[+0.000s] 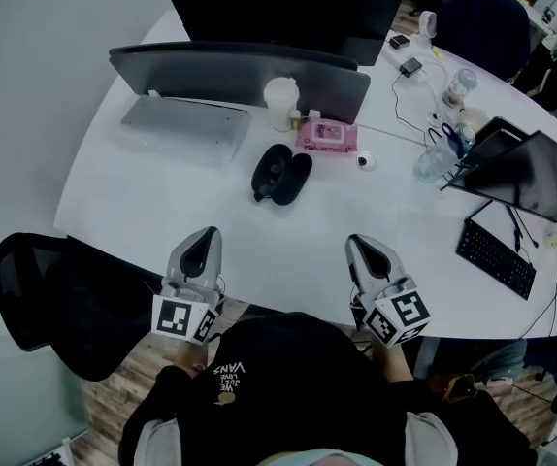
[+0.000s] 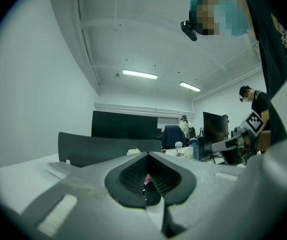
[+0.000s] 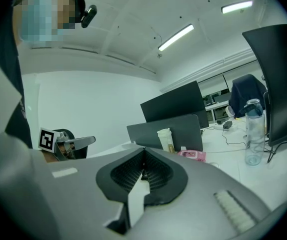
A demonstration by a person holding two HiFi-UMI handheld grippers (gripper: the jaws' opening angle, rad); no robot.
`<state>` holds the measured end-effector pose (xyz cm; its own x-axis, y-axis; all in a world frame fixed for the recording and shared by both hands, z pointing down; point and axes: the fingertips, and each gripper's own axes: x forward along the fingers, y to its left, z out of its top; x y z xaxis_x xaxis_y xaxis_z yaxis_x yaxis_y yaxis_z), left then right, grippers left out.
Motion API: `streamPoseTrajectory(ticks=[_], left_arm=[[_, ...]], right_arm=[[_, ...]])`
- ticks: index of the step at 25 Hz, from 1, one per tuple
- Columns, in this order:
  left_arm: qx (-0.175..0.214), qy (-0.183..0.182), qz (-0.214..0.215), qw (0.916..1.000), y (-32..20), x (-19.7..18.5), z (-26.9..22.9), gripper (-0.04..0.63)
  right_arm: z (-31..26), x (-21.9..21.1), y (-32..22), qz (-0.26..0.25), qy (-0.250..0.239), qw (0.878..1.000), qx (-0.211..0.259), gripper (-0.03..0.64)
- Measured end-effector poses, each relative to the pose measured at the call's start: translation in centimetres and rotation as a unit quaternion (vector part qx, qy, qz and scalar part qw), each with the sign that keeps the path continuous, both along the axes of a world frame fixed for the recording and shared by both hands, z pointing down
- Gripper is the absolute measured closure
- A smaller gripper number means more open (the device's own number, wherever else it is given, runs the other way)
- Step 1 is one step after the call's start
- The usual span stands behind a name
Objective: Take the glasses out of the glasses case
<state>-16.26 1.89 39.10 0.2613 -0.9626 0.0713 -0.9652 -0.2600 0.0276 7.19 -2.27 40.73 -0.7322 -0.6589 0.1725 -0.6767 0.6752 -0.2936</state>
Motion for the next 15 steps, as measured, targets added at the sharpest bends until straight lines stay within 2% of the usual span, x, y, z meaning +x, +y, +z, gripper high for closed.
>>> streamPoseTrajectory(ticks=[15], left_arm=[[-0.012, 0.002, 0.027, 0.9996, -4.3, -0.3, 0.1, 0.594]], right_arm=[[0.3, -0.3, -2.9, 0.022, -0.003, 1.000, -0.008, 0.618]])
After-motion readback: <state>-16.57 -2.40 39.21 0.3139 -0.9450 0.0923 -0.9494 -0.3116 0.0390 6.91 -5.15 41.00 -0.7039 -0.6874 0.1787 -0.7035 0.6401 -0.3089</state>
